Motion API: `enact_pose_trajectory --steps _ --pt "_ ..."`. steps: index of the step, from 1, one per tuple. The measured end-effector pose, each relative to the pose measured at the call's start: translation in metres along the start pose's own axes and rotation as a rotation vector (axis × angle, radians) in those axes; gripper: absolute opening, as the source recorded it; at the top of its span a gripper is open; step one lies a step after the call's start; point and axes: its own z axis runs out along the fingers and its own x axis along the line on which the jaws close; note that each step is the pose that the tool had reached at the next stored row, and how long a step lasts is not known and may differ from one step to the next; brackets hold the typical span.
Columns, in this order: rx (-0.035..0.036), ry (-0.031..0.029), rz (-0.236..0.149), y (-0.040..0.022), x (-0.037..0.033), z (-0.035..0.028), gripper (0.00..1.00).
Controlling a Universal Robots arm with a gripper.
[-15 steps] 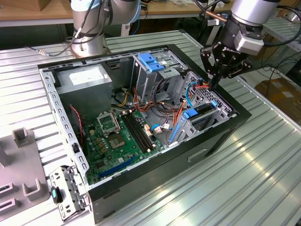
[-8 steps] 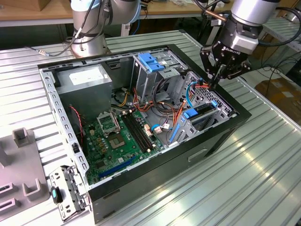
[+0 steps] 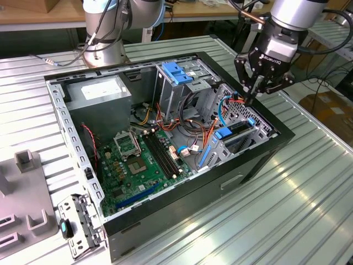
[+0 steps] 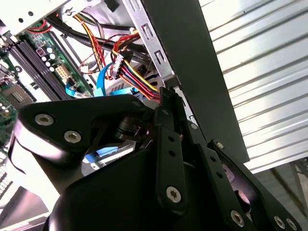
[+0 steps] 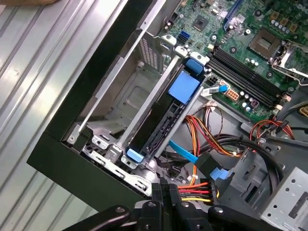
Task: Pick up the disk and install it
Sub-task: 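Insert the first disk wire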
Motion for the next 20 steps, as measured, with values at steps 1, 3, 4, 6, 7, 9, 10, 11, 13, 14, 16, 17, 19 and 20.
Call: enact_pose_trajectory --steps 1,3,4,6,7,9,10,11,13,14,16,17,19,20 --pt "-0.0004 -0.0001 0.010 0.0002 -0.0001 0.0001 0.17" --pt "-0.0013 0.0000 0.030 0.0004 -0.0002 0.0001 0.17" --pt "-0.0018 0.0000 0.042 0.0004 -0.0003 0.0002 0.17" --pt "-0.0030 0.0000 0.067 0.0005 -0.0003 0.0003 0.17" --pt "-0.0037 0.0001 0.083 0.0005 -0.0003 0.0004 0.17" --pt "-0.0051 0.0001 0.113 0.0005 -0.0003 0.0005 0.17" --pt "-0.0055 -0.0001 0.125 0.0007 -0.0005 0.0006 0.17" --pt "-0.0058 -0.0002 0.134 0.0010 -0.0006 0.0008 0.17" --pt "-0.0066 0.0000 0.148 0.0021 -0.0013 0.0007 0.17" --pt "-0.0066 0.0000 0.148 0.0025 -0.0017 0.0007 0.17" --pt "-0.0066 0.0000 0.148 0.0037 -0.0024 0.0006 0.17" --pt "-0.0067 0.0000 0.149 0.0041 -0.0026 0.0006 0.17" --pt "-0.0072 0.0000 0.162 0.0044 -0.0028 0.0006 0.17" --pt "-0.0077 0.0000 0.172 0.0045 -0.0029 0.0006 0.17"
